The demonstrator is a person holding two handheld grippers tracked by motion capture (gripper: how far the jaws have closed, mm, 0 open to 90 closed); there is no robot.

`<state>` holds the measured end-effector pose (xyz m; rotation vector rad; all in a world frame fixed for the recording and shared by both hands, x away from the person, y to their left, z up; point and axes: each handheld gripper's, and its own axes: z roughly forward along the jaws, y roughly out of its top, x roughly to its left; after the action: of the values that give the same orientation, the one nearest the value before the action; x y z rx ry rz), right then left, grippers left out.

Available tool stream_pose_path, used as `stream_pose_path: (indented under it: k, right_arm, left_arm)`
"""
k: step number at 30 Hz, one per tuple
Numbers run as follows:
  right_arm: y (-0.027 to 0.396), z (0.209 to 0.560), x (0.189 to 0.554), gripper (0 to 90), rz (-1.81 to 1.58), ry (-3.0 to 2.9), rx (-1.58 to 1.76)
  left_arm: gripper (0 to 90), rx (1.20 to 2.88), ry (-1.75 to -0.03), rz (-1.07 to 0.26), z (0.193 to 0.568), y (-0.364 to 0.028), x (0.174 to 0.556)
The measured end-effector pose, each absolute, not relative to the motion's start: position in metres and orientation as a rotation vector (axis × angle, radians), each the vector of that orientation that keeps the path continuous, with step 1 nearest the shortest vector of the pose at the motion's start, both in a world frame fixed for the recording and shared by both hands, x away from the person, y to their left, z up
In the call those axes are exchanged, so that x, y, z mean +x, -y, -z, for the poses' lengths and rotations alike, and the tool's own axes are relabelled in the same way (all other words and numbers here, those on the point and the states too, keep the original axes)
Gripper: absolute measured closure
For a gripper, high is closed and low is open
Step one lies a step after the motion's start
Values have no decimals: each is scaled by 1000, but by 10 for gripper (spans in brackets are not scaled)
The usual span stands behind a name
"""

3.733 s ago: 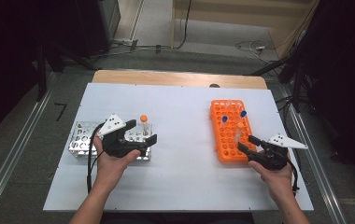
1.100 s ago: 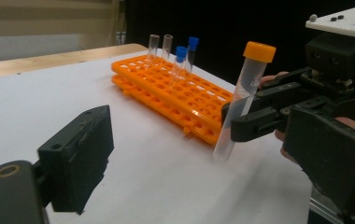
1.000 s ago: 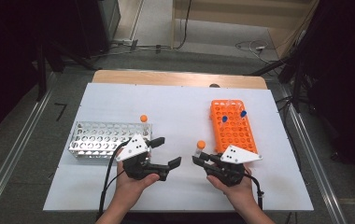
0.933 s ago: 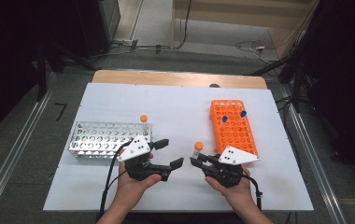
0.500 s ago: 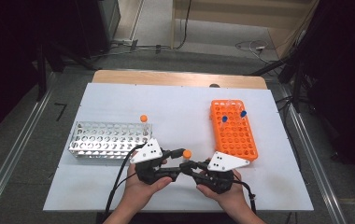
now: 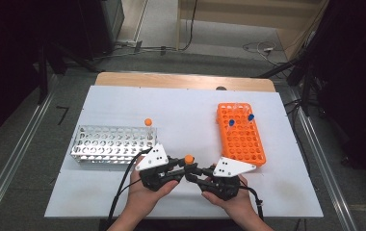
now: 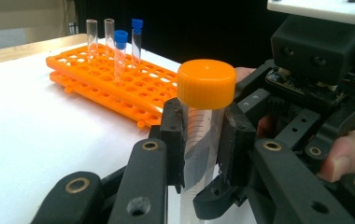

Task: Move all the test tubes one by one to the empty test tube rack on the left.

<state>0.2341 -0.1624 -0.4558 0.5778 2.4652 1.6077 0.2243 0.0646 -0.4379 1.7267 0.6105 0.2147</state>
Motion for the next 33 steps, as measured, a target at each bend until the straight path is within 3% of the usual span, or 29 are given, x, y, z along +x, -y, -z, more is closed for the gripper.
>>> stream_pose_path:
  k: [15, 23, 33]
  right_arm:
    - [194, 449, 251, 234, -1643, -2415, 665]
    - [214, 447, 259, 78, -1632, -2412, 692]
    - [243, 448, 271, 1, -1647, -2387, 743]
  left_arm:
    - [744, 1668, -705, -308, 430, -98, 231]
    - [745, 1639, -748, -362, 424, -123, 233]
    - [745, 1605, -804, -435, 415, -151, 236]
